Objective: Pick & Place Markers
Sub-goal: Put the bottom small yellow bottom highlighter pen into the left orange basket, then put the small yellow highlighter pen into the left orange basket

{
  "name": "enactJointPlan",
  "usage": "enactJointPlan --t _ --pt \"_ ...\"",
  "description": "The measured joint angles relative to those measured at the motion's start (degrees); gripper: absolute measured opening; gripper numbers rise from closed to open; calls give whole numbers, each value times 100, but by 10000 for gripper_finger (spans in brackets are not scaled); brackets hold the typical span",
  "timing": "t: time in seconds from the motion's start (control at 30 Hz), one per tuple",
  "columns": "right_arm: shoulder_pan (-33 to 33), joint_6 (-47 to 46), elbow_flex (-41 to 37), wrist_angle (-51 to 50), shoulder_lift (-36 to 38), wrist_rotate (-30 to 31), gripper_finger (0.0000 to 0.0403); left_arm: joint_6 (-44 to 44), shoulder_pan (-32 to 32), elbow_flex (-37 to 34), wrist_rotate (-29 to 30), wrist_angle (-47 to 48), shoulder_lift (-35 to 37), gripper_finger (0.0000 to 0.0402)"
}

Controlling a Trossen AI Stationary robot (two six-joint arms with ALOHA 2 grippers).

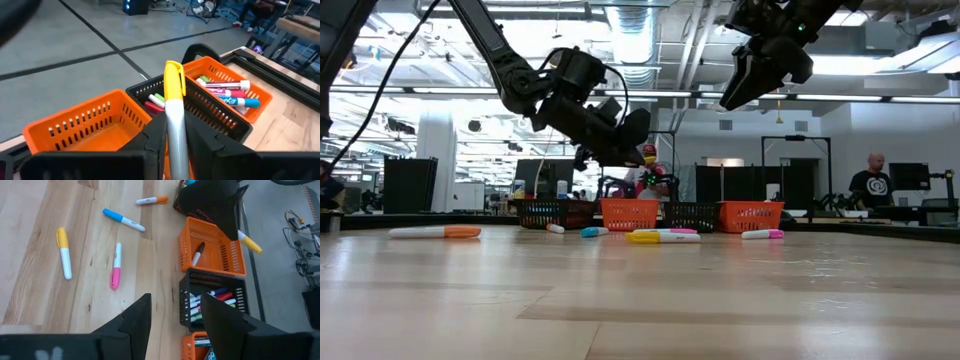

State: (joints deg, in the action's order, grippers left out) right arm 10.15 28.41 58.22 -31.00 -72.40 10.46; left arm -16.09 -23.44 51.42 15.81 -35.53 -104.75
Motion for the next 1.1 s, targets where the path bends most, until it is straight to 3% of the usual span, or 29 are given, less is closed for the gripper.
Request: enactJointPlan --t 0.37,0.53,0.83,1.1 --pt "0 -1 0 -2 0 -4 161 129 -11 0 63 -9 0 133" --pt "0 -172 -83 137 0 -52 156 139 22 -2 63 -6 0 147" --pt "195 -610 -1169 1979 -4 -1919 154 472 605 -2 46 26 17 146" --pt "-95 -1050 -2055 3404 -7 -2109 154 1095 1347 -7 30 401 147 143"
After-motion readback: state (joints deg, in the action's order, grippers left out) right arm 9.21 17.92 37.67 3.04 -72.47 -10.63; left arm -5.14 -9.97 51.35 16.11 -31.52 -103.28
